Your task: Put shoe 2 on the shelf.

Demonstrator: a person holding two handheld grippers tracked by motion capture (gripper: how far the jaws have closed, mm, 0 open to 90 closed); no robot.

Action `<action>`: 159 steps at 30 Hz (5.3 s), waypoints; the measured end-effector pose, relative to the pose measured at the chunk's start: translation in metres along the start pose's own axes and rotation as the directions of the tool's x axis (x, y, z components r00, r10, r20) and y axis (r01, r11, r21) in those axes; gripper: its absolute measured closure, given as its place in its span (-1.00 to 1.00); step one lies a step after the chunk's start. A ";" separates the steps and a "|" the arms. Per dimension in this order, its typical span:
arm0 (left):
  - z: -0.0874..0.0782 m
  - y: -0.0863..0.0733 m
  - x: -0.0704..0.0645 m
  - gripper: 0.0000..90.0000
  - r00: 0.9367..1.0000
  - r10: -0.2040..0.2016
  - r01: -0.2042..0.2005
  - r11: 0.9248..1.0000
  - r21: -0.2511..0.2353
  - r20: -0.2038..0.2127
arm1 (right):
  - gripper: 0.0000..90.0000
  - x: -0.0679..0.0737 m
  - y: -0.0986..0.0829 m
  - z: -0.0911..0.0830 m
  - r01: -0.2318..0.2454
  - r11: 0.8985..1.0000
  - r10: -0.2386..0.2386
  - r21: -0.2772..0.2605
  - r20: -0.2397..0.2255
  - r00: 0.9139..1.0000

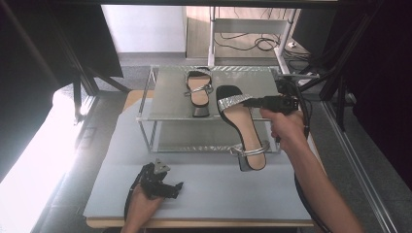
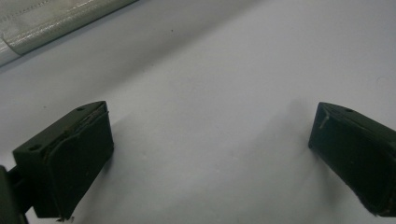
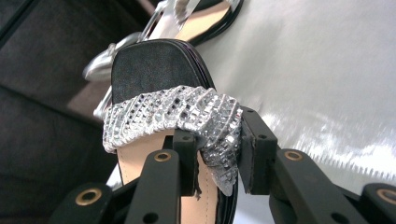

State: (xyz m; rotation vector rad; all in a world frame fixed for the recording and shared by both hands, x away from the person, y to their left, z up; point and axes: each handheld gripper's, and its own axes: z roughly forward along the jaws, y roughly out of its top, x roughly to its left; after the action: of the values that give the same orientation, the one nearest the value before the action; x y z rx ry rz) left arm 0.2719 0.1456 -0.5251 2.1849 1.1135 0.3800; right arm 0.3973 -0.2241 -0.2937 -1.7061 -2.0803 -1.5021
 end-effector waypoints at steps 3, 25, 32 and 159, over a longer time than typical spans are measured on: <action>0.000 0.000 0.000 -1.00 1.000 0.003 -0.003 1.000 0.000 -0.001 | 0.58 -0.002 0.008 0.003 -0.022 1.000 0.022 -0.010 0.012 1.000; 0.000 0.000 0.000 -1.00 1.000 0.000 0.000 1.000 0.000 0.001 | 0.58 -0.007 0.077 0.048 -0.130 0.987 0.140 -0.090 0.107 0.984; 0.000 0.000 0.000 -1.00 1.000 0.000 0.000 1.000 0.000 0.002 | 0.58 -0.014 0.093 0.069 -0.144 0.984 0.157 -0.101 0.138 0.978; 0.000 0.000 0.000 -1.00 1.000 0.002 -0.002 1.000 0.002 0.000 | -1.00 -0.027 -0.091 -0.015 0.378 0.925 -0.376 0.028 -0.056 0.925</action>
State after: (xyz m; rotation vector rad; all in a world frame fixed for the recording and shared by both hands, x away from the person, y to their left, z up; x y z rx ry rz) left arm 0.2719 0.1457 -0.5249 2.1877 1.1116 0.3796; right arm 0.3295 -0.2459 -0.3577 -1.2881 -2.4991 -1.5593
